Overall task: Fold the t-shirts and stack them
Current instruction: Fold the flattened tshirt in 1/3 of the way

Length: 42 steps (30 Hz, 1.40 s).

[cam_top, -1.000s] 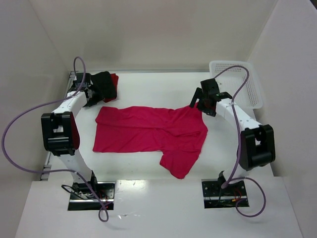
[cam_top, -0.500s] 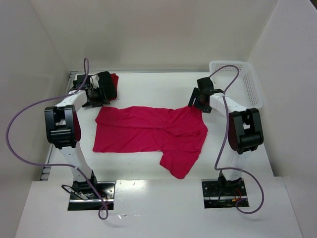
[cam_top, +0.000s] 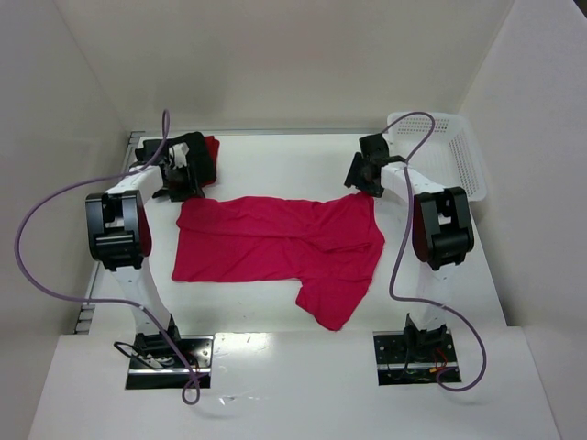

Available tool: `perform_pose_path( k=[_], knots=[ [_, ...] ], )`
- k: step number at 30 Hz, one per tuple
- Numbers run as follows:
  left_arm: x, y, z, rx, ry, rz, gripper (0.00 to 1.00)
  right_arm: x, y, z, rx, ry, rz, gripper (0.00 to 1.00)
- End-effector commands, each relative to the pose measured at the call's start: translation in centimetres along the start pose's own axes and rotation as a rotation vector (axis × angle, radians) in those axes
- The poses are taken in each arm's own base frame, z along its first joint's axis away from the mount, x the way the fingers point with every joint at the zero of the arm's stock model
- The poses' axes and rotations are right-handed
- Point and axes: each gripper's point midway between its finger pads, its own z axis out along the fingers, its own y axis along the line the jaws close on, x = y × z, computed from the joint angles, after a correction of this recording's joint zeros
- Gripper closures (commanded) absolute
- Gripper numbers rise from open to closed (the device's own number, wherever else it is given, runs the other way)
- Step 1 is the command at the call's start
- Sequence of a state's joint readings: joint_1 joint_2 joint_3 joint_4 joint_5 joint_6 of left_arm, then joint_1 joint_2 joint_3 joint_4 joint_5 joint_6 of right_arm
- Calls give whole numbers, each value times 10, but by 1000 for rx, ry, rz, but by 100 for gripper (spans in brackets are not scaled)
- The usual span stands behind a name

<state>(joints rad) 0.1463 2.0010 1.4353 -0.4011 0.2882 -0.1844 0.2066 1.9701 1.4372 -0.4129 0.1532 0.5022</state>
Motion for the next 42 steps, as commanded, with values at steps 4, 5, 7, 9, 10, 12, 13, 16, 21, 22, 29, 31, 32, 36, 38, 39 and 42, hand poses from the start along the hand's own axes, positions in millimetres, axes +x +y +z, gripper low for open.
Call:
perform_pose_path(
  k=[4,5,7,9,10,12,13,16,21,22,29,31,32,36,38,39,42],
  knots=[
    [-28,6,-49,-106,-121,36,32,-19,11,-4,-32,-44,-1,28],
    [-31,6,-53,-114,-134,30,29,-16,9,-3,-27,-36,-11,28],
    [-38,3,-65,-120,-168,38,26,-15,8,-5,-28,-37,-11,28],
    [-40,2,-72,-130,-178,39,24,-11,5,-6,-23,-30,-22,28],
    [-40,2,-72,-130,-178,39,24,-10,5,-6,-23,-30,-22,28],
    [-36,-4,-72,-94,-163,48,22,-12,6,-6,-28,-37,-20,27],
    [-31,-4,-68,-82,-141,44,22,-12,6,-6,-28,-37,-20,27],
    [-12,-4,-55,-57,-71,26,24,-12,5,-6,-28,-38,-31,27],
    [6,2,-36,-31,-16,2,27,-15,5,-5,-24,-50,-29,27],
    [11,1,-29,-9,5,-4,27,-15,5,-5,-24,-50,-29,27],
    [18,-1,-14,31,44,-16,40,-10,1,2,-4,-37,-33,27],
    [18,-3,-14,42,44,-17,49,-11,1,5,5,-40,-33,35],
    [18,-3,-14,42,44,-17,52,-7,-1,9,11,-30,-35,38],
    [14,-3,-12,42,35,-22,74,-9,3,12,-1,-32,-34,58],
    [11,-2,-12,32,25,-39,82,-5,4,15,-6,-18,-23,75],
    [5,3,-14,-6,-2,-40,84,-5,4,15,-6,-18,-23,79],
    [-6,13,-20,-56,-52,-59,93,-10,-4,13,35,-39,-23,92]
  ],
)
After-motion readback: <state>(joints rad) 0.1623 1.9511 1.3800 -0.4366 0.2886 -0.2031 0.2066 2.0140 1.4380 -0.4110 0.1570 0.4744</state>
